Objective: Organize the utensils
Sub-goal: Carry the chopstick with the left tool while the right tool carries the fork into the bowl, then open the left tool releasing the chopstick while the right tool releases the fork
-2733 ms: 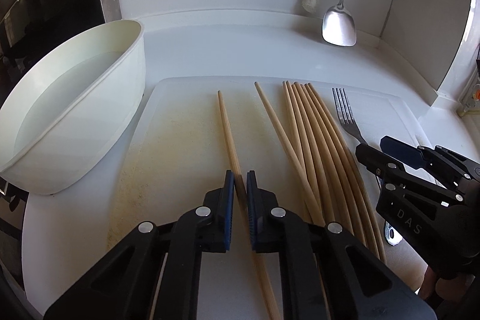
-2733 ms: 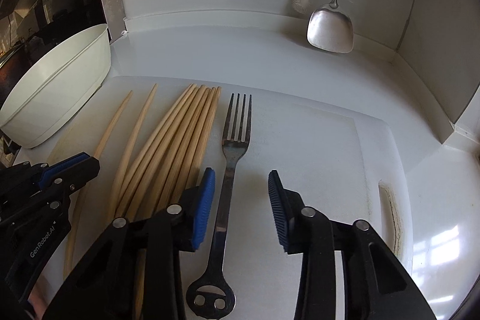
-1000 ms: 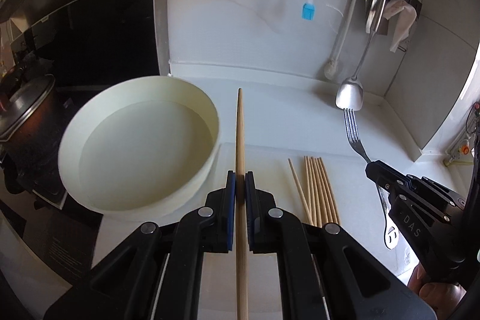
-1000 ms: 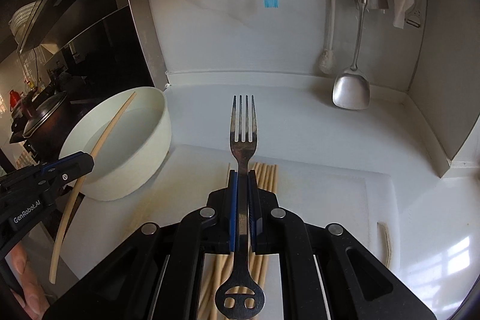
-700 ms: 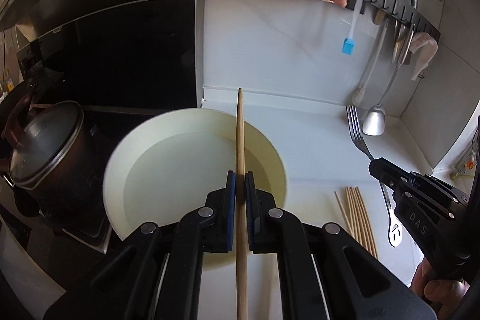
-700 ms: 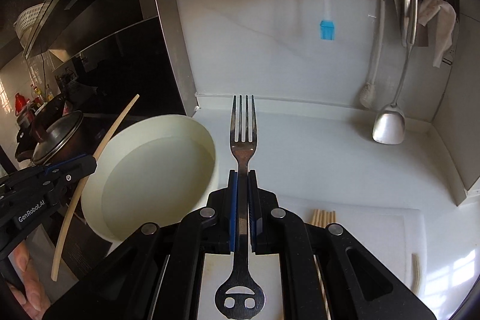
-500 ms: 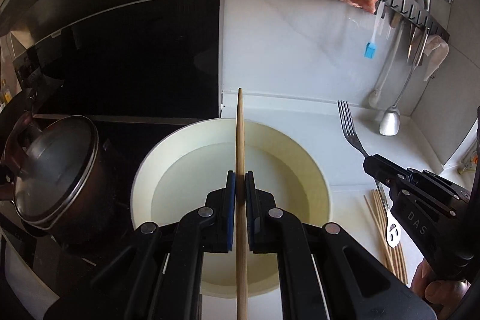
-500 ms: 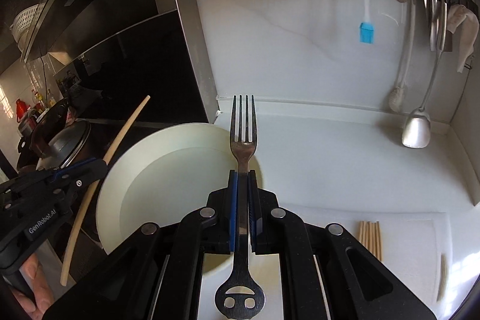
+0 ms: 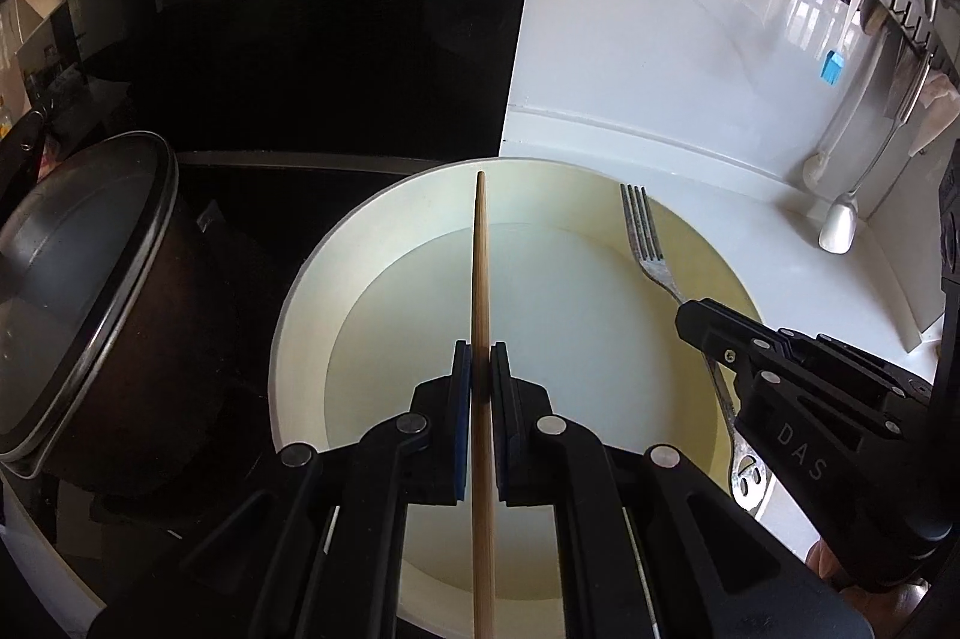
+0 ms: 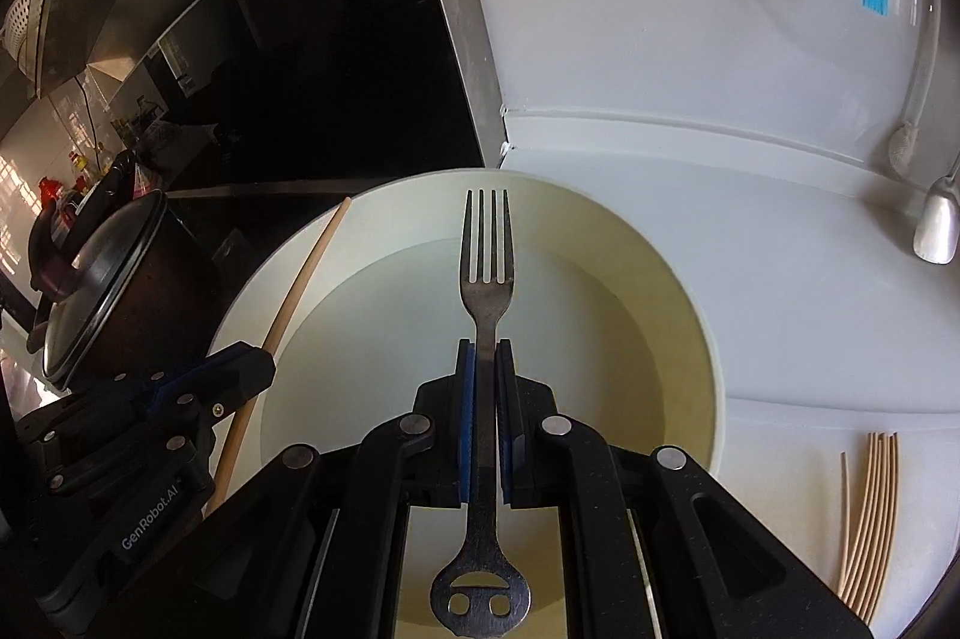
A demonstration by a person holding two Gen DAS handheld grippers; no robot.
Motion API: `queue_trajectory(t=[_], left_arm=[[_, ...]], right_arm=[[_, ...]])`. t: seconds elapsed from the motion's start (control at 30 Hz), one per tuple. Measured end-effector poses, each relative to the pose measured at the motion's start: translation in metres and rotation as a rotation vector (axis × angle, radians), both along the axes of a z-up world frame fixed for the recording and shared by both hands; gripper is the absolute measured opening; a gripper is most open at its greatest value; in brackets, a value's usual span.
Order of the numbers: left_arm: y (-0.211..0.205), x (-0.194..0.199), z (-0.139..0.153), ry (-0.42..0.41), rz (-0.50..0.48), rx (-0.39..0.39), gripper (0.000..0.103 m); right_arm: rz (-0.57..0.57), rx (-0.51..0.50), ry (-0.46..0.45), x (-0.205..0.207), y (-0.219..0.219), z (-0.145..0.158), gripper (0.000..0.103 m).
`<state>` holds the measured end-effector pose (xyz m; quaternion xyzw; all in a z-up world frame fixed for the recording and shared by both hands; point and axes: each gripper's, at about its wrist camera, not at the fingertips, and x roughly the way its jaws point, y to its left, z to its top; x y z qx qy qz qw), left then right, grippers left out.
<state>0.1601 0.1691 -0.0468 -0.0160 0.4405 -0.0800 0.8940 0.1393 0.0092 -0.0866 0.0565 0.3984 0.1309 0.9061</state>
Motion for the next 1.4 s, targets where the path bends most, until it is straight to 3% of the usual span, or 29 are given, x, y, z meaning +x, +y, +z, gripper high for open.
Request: queue_trajectory(t=[0.53,1.07,1.13,1.2,1.23,1.3,1.4], left_arm=[[-0.004,0.035,-0.049,0.168,-0.012,-0.011,0.007],[-0.005,0.054,-0.067,0.234,-0.014,-0.010,0.010],[-0.004,0.054,-0.068,0.238,-0.011,0.001,0.015],[-0.003,0.052,-0.068,0.237,-0.003,0.003,0.027],[-0.002,0.050,-0.067,0.233,0.001,0.002,0.031],[0.000,0.047,-0.065,0.226,0.007,0.004,0.049],[0.002,0.042,-0.057,0.205,0.004,0.006,0.063]], right_arm=[[-0.019,0.013,0.225,0.056,0.006,-0.044,0.007],[-0.029,-0.010,0.286,0.069,0.010,-0.055,0.007],[-0.030,-0.019,0.289,0.068,0.010,-0.055,0.007],[-0.031,-0.016,0.288,0.068,0.008,-0.054,0.008],[-0.034,-0.015,0.284,0.066,0.007,-0.053,0.013],[-0.038,-0.010,0.267,0.063,0.004,-0.048,0.026],[-0.032,-0.010,0.230,0.055,0.000,-0.037,0.031]])
